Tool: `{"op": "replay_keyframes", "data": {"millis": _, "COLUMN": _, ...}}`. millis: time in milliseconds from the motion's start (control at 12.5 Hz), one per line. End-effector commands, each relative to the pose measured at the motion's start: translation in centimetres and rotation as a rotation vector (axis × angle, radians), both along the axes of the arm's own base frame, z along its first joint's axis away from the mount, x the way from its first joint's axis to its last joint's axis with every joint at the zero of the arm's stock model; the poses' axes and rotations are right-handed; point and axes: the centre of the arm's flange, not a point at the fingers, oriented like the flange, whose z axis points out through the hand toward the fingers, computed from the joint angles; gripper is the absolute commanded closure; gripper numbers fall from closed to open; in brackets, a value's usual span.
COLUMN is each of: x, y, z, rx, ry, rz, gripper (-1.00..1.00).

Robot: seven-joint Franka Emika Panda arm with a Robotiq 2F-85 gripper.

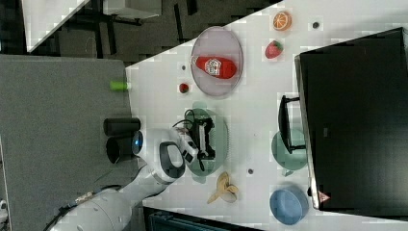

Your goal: Drag strainer left to right.

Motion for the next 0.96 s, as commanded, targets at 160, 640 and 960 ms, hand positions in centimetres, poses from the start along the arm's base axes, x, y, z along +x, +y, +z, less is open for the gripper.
{"op": "replay_keyframes", "data": {"millis": 160, "x": 1.5, "y": -6.8, "z": 1.4, "rx": -0.043, "ry": -0.021, "rz": 0.028, "gripper": -1.0}}
{"op": "replay_keyframes", "data": {"millis": 640, "x": 1.5, "y": -14.3, "z": 1.3, "rx": -0.084, "ry": -0.026, "rz": 0.022, "gripper": -1.0}}
{"op": "replay_keyframes", "data": {"millis": 960, "x": 1.2, "y": -17.8, "z": 1.3, "rx": -0.106, "ry": -0.03, "rz": 0.005, "gripper": -1.0}}
